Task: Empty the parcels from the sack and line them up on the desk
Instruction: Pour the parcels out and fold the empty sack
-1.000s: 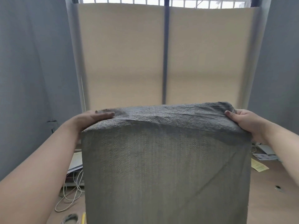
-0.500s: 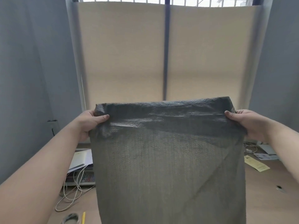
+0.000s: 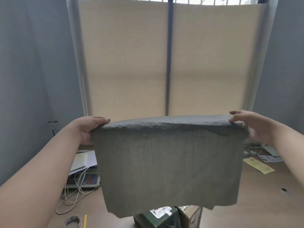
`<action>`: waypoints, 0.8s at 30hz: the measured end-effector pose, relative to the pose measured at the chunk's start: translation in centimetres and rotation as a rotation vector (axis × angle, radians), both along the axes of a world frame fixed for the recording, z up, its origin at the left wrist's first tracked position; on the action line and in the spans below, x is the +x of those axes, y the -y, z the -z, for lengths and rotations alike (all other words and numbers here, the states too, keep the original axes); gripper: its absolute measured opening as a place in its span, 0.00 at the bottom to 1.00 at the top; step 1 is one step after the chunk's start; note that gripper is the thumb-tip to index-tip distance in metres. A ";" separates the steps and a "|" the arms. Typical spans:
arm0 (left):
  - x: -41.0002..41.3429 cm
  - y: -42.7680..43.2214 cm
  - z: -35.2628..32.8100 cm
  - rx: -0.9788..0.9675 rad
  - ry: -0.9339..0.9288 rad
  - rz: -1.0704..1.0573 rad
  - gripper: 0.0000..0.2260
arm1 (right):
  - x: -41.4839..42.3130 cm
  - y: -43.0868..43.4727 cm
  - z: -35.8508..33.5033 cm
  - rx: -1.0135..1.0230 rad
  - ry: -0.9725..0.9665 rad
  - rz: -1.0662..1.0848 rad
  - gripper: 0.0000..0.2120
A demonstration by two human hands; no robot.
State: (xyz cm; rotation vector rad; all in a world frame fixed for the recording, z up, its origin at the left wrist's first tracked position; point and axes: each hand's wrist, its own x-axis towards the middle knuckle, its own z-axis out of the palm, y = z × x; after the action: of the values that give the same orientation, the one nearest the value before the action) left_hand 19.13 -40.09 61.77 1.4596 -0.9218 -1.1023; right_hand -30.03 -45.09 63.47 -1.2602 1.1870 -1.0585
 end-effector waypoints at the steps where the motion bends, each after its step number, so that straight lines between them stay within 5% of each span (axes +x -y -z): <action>1: 0.2 -0.1 -0.1 -0.048 -0.056 0.022 0.10 | -0.3 0.1 -0.1 -0.022 0.007 -0.064 0.47; 3: 0.7 -0.1 0.0 -0.130 -0.087 0.104 0.18 | -1.1 0.7 0.1 -0.065 -0.029 -0.132 0.54; 6: 0.7 0.1 0.3 -0.179 -0.053 0.138 0.26 | -0.7 1.0 0.1 -0.111 -0.064 -0.060 0.29; 8: 0.4 0.2 0.4 -0.222 -0.040 0.083 0.24 | -0.4 1.1 0.2 -0.129 -0.062 -0.028 0.21; 12: 0.4 0.6 1.0 -0.315 0.041 -0.005 0.15 | -0.6 1.7 0.6 -0.207 -0.091 0.009 0.37; 19: 0.8 0.6 1.3 -0.432 0.171 -0.050 0.14 | -0.8 1.9 0.3 -0.375 -0.247 0.064 0.12; 22: 0.8 0.5 1.2 -0.394 0.205 -0.041 0.16 | -0.8 1.8 0.1 -0.438 -0.226 0.116 0.15; 24: 0.7 0.5 1.2 -0.419 0.217 -0.062 0.11 | -0.7 1.4 -0.1 -0.469 -0.181 0.095 0.26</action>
State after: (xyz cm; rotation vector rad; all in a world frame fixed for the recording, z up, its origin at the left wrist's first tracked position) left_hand 19.80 -40.59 60.61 1.2607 -1.1719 -0.6605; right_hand -30.75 -46.52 63.53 -1.7033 1.1802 -1.3689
